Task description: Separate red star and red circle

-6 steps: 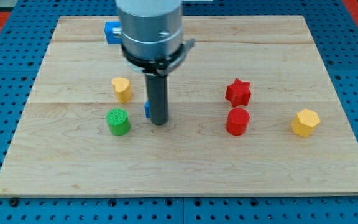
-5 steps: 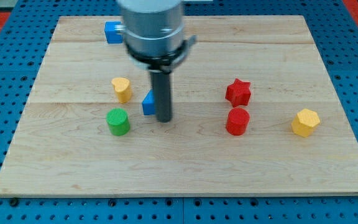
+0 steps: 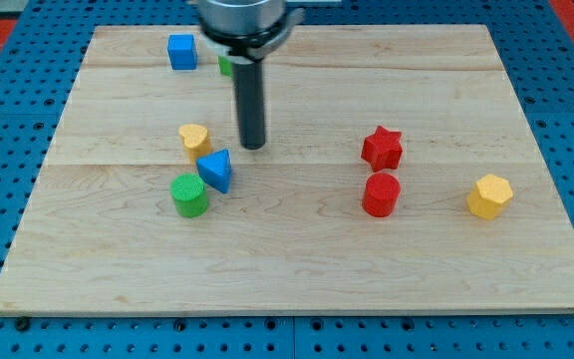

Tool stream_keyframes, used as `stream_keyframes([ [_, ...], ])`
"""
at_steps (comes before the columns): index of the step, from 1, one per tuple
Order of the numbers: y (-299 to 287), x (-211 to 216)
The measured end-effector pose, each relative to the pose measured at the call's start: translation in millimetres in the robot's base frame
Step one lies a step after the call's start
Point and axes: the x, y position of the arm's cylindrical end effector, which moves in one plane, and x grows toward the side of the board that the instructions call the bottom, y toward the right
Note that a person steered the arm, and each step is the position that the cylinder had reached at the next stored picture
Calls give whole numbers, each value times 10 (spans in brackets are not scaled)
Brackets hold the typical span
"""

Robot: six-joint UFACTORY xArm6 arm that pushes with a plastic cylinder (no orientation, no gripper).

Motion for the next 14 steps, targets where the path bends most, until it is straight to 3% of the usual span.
stream_keyframes([
  [1,-32,146],
  [2,-145,-411],
  [3,-701,-541],
  [4,-935,-290],
  [5,-410,-243],
  [6,-215,-616],
  [7,911,-807],
  [8,1751,-469],
  [9,1843,-239],
  [10,845,-173],
  [11,933,-183],
  [12,1080,-475],
  [13,2045,-133],
  [14,2268,315],
])
